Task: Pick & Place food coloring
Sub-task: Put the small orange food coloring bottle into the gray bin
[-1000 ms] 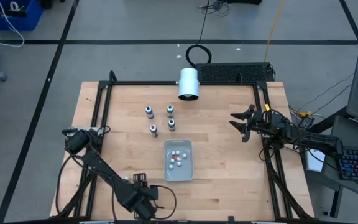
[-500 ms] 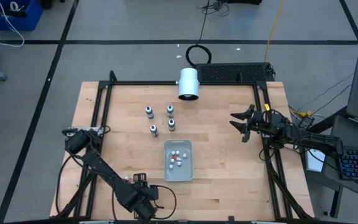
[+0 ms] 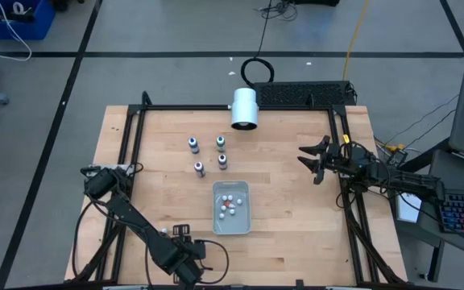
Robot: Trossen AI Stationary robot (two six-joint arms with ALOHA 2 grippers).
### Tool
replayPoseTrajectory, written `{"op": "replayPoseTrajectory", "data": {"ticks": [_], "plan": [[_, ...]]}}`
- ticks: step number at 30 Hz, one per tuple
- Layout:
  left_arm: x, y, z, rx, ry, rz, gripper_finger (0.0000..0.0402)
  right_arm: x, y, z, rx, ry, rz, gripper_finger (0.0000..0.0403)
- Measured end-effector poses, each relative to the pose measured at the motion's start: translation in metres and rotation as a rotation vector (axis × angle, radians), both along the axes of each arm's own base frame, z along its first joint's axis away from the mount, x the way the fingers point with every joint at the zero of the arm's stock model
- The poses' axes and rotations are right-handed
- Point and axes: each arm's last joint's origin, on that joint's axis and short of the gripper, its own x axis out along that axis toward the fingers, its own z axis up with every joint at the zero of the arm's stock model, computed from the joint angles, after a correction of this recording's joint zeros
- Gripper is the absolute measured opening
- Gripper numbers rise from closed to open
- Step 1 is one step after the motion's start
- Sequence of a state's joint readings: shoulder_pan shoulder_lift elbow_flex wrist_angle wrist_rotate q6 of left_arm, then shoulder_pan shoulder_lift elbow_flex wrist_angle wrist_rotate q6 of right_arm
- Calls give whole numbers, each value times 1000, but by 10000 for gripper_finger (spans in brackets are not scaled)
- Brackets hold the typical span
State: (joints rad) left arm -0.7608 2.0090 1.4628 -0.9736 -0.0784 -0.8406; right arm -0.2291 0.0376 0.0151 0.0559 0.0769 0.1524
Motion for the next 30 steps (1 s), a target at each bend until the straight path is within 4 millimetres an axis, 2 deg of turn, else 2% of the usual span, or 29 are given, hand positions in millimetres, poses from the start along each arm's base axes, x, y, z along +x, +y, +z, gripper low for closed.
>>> {"op": "replayPoseTrajectory", "data": {"ticks": [7,12,20,24,30], "plan": [[1,0,0,-6,-5,1,103,0,0,0,0,0,-1,169],[1,0,0,-10,-1,-1,58,0,0,0,0,0,0,169],[7,5,2,-7,1,-15,54,0,0,0,0,0,0,169],[21,15,22,17,-38,-88,54,0,0,0,0,1,0,169],[40,43,76,144,-70,-151,54,0,0,0,0,1,-1,169]]}}
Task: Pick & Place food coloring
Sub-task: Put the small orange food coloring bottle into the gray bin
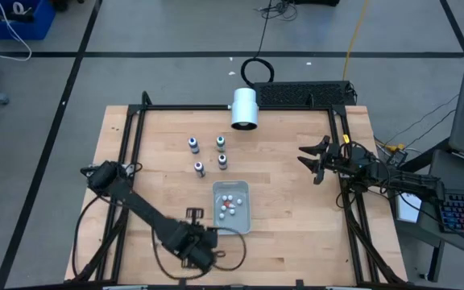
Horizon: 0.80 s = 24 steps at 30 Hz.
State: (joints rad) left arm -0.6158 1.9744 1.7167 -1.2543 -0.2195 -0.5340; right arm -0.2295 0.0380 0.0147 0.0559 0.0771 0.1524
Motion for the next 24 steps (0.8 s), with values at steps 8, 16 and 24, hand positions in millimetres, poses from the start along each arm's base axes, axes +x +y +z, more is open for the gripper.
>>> {"op": "replayPoseTrajectory", "data": {"ticks": [8,16,24], "plan": [[30,76,39,157,-18,7,54,0,0,0,0,0,0,169],[68,158,34,4,-11,-72,54,0,0,0,1,3,0,169],[72,198,13,-98,18,-58,54,0,0,0,1,3,0,169]]}}
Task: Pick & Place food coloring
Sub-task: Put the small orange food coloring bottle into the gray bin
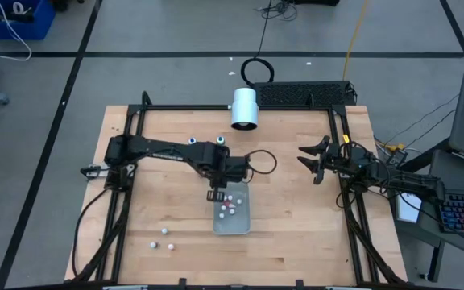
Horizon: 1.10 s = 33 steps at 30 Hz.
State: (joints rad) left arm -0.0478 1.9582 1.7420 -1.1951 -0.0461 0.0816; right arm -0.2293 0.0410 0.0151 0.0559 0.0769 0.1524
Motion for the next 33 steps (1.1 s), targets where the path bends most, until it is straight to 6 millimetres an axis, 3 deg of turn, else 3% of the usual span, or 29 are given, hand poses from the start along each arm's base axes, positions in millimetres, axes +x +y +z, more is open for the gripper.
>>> {"op": "replayPoseTrajectory", "data": {"ticks": [8,33], "plan": [[-2,3,-32,-71,17,-3,54,0,0,0,0,0,0,169],[-10,-9,-74,-90,8,33,54,0,0,0,0,0,0,169]]}}
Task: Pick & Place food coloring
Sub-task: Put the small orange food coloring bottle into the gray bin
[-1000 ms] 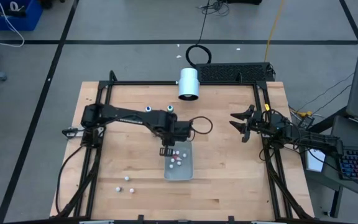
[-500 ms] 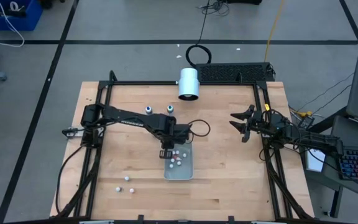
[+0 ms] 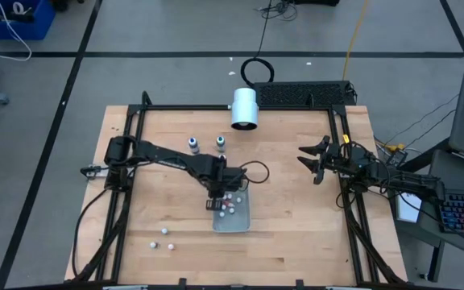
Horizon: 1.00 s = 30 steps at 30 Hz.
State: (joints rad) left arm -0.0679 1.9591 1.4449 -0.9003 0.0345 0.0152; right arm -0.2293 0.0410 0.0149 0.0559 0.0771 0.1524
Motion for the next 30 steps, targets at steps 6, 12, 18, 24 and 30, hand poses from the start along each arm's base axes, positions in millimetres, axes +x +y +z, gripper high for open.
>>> {"op": "replayPoseTrajectory", "data": {"ticks": [6,12,18,24,30], "plan": [[1,-4,0,1,-16,-7,54,0,0,0,0,0,0,169],[1,-5,0,5,-19,7,54,0,0,0,0,0,0,169],[1,-4,0,30,-22,14,54,0,0,0,0,0,0,169],[2,-4,-2,30,-15,18,54,0,0,0,0,0,0,169],[4,-4,-8,30,-12,16,54,0,0,0,0,0,0,169]]}}
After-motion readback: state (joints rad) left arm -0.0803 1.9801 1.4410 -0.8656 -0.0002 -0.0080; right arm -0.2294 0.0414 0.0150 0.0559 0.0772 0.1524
